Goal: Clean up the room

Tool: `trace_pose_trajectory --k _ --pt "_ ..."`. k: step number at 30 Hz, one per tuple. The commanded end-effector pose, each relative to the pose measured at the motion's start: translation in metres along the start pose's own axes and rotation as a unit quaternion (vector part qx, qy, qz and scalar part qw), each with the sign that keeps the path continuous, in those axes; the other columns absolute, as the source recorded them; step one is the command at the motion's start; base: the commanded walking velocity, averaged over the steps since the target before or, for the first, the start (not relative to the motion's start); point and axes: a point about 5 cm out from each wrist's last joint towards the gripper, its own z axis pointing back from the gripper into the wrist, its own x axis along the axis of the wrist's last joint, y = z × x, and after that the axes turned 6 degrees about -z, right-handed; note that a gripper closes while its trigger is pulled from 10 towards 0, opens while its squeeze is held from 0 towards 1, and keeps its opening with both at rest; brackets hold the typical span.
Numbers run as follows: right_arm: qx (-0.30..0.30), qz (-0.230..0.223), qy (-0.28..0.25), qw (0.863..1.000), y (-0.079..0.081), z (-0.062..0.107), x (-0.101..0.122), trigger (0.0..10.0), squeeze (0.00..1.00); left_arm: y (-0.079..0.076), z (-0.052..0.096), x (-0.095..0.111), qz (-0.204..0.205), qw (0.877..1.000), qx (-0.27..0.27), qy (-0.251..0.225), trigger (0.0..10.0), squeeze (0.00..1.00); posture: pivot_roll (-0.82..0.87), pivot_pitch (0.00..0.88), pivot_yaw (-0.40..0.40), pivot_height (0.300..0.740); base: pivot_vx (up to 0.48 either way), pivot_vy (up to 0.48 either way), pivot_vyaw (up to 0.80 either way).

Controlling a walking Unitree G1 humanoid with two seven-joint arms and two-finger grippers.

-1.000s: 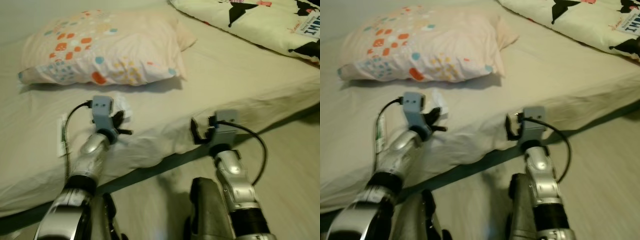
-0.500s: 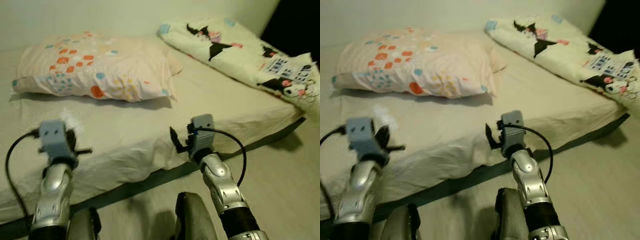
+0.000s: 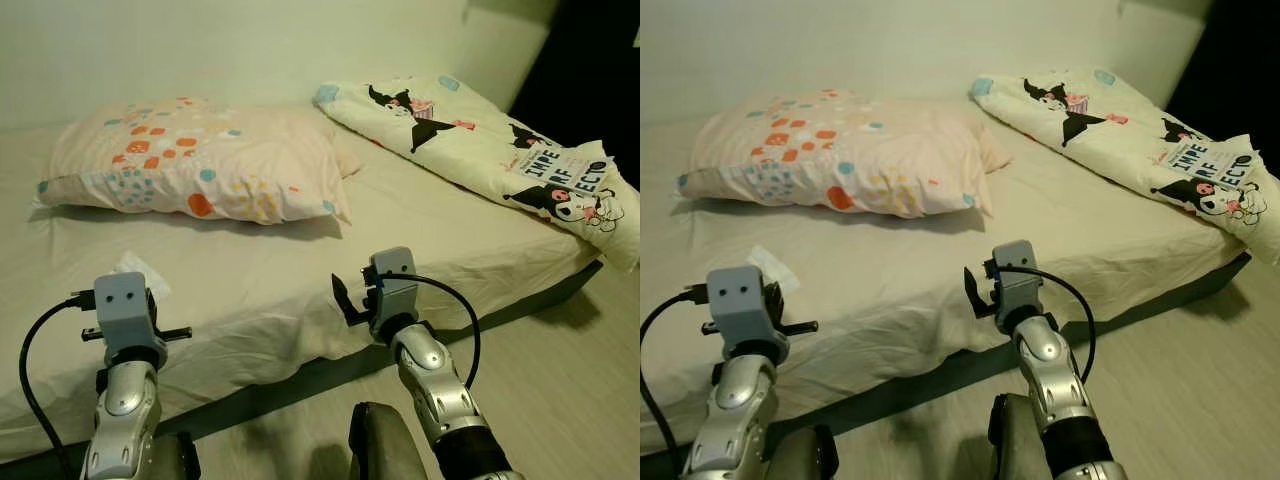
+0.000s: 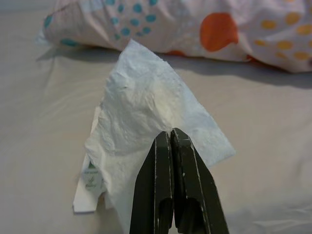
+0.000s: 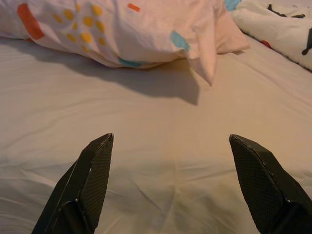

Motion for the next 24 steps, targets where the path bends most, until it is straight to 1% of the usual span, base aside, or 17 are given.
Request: trace_pose_trajectory --k 1,7,11,13,16,19,24 --pt "-0.01 -0.009 0.011 1.0 -0.004 0.004 -0.009 10.0 0.0 -0.005 0.002 -0.004 -0.009 1.0 -0.009 0.002 10.0 0.0 0.01 0.051 -0.078 0.562 0.0 0.0 0.0" --pt "-0.015 -0.009 0.013 1.0 -0.006 0.006 -0.013 10.0 0.0 -0.016 0.001 -0.007 -0.018 0.999 -0.029 0.01 10.0 0.0 0.0 0.06 -0.062 0.587 0.0 0.0 0.0" --pt "-0.015 -0.009 0.013 1.0 -0.006 0.007 -0.013 10.0 0.0 -0.018 0.001 -0.007 -0.018 0.999 -0.031 0.012 10.0 0.0 0.0 0.062 -0.058 0.597 0.0 0.0 0.0" --pt "-0.015 -0.009 0.012 1.0 -0.006 0.007 -0.013 10.0 0.0 -0.02 0.002 -0.008 -0.018 0.999 -0.032 0.014 10.0 0.0 0.0 0.065 -0.059 0.612 0.0 0.0 0.0" --pt "-0.015 -0.008 0.012 1.0 -0.006 0.007 -0.013 10.0 0.0 -0.02 0.002 -0.008 -0.018 0.999 -0.032 0.014 10.0 0.0 0.0 0.065 -0.061 0.617 0.0 0.0 0.0" --pt "0.002 -0.015 0.009 1.0 -0.001 0.006 -0.013 10.0 0.0 -0.018 0.002 -0.009 -0.018 0.999 -0.027 0.015 10.0 0.0 0.0 0.068 -0.068 0.617 0.0 0.0 0.0" --pt "0.013 -0.007 0.013 1.0 0.003 0.004 -0.013 10.0 0.0 -0.015 0.003 -0.01 -0.02 0.999 -0.021 0.017 10.0 0.0 0.01 0.072 -0.075 0.617 0.0 0.0 0.0"
